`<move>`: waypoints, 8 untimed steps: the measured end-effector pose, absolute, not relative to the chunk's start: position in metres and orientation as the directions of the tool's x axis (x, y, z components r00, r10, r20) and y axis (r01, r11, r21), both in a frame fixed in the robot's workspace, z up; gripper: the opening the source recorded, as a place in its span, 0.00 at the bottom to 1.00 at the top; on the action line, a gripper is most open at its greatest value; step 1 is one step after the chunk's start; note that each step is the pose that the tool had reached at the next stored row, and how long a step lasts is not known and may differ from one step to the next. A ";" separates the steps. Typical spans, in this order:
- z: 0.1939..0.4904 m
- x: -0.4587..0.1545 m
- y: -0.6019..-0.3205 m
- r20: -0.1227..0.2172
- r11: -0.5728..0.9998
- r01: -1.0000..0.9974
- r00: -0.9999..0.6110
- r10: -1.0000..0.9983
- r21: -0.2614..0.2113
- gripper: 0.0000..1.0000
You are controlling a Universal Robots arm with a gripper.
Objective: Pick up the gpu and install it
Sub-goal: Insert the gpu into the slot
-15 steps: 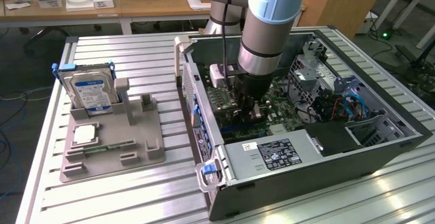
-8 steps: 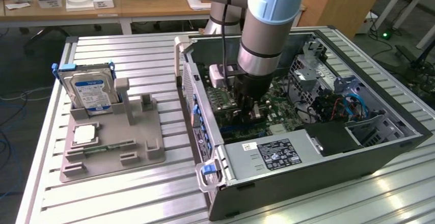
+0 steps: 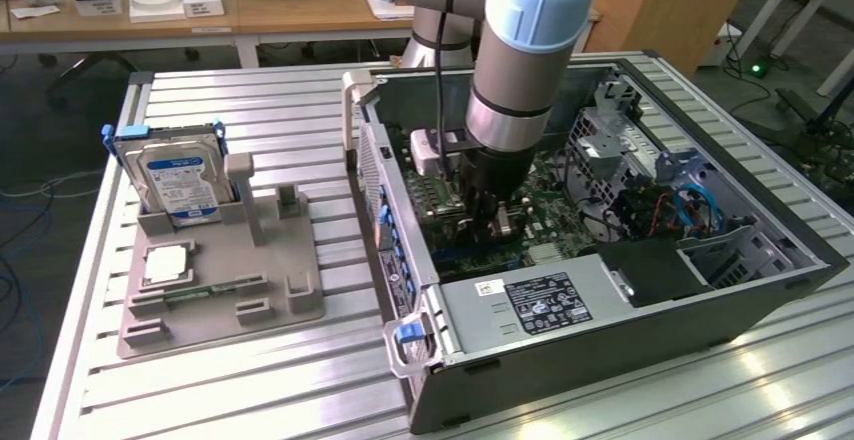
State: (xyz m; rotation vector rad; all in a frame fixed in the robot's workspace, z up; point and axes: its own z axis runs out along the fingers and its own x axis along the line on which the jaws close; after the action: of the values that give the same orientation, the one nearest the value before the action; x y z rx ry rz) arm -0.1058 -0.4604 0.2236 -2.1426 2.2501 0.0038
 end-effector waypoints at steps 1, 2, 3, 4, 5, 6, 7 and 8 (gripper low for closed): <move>0.223 -0.106 -0.460 -0.026 0.049 -0.999 -0.049 -0.998 -0.022 0.28; 0.223 -0.106 -0.460 -0.026 0.049 -0.999 -0.049 -0.998 -0.022 0.28; 0.222 -0.106 -0.460 -0.026 0.049 -0.999 -0.049 -0.998 -0.022 0.28; 0.222 -0.106 -0.460 -0.026 0.049 -0.999 -0.049 -0.998 -0.022 0.28; 0.221 -0.106 -0.460 -0.027 0.049 -0.999 -0.049 -0.998 -0.022 0.28; 0.221 -0.106 -0.460 -0.027 0.049 -0.999 -0.049 -0.998 -0.022 0.28; 0.221 -0.106 -0.460 -0.027 0.049 -0.999 -0.049 -0.998 -0.022 0.28; 0.221 -0.106 -0.460 -0.027 0.049 -0.999 -0.049 -0.998 -0.022 0.28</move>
State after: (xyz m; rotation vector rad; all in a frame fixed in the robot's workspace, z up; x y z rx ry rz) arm -0.1058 -0.4603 0.2212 -2.1425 2.2502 0.0042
